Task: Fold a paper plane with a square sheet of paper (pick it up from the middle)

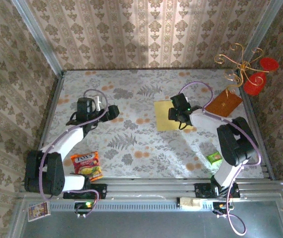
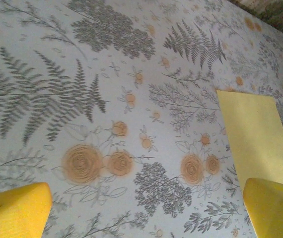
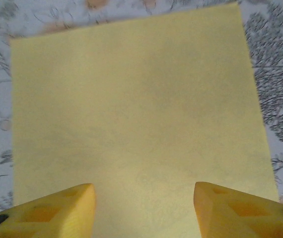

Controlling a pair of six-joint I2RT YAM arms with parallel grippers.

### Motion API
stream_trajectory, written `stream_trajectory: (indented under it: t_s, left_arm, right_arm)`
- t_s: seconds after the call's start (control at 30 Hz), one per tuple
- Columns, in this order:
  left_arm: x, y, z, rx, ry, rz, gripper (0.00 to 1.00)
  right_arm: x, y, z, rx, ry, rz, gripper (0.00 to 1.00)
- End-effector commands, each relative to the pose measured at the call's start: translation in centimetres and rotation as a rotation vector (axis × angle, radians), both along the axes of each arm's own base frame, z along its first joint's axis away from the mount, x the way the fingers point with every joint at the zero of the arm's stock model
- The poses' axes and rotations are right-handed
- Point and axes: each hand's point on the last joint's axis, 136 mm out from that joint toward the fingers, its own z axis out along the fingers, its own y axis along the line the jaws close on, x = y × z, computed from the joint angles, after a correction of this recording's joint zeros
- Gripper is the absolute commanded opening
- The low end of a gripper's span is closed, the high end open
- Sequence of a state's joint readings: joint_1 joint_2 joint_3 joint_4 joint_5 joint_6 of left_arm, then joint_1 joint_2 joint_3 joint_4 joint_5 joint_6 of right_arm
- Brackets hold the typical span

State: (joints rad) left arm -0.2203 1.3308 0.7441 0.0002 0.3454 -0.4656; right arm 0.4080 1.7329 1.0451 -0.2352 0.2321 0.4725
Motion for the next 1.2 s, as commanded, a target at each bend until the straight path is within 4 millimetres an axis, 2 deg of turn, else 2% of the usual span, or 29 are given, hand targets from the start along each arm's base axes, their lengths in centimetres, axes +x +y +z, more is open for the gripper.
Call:
stream_trajectory:
  t_s: [0.0, 0.07, 0.2, 0.47, 0.6, 0.67, 0.8, 1.0, 1.07, 1.17]
  left_arm:
    - [0.9, -1.6, 0.5, -0.009, 0.002, -0.018, 1.0]
    - [1.0, -2.5, -0.1, -0.005, 0.022, -0.036, 1.0]
    - [1.1, -3.4, -1.1, 0.005, 0.054, -0.062, 1.0]
    - [1.1, -4.0, -2.5, 0.002, 0.094, -0.073, 1.0]
    - [1.1, -4.0, -3.2, 0.013, 0.119, -0.075, 1.0]
    - [1.1, -3.9, -3.7, 0.017, 0.131, -0.071, 1.0]
    - [1.3, -4.0, -4.4, 0.01, 0.168, -0.055, 1.0]
    - [1.3, -4.8, -5.0, -0.035, 0.239, -0.065, 0.99]
    - [1.3, -5.1, -5.3, -0.045, 0.26, -0.074, 0.97]
    - [1.1, -5.5, -5.5, -0.055, 0.293, -0.089, 0.95]
  right_arm:
    - [-0.2, -1.0, -1.5, -0.021, 0.089, -0.077, 0.53]
    - [0.0, -1.1, -2.1, -0.023, 0.113, -0.089, 0.53]
    - [-0.3, -1.1, -3.3, -0.027, 0.161, -0.1, 0.59]
    - [-3.0, -0.2, -6.0, 0.055, 0.295, -0.196, 0.61]
    - [-4.3, 1.6, -6.5, 0.113, 0.334, -0.236, 0.62]
    - [-4.7, 2.9, -6.3, 0.14, 0.337, -0.259, 0.62]
    - [-4.9, 7.3, -5.5, 0.318, 0.33, -0.286, 0.6]
    - [-5.5, 12.7, -4.1, 0.548, 0.34, -0.304, 0.59]
    - [-4.9, 13.3, -2.3, 0.57, 0.305, -0.246, 0.57]
    - [-3.2, 12.0, 0.6, 0.495, 0.213, -0.154, 0.57]
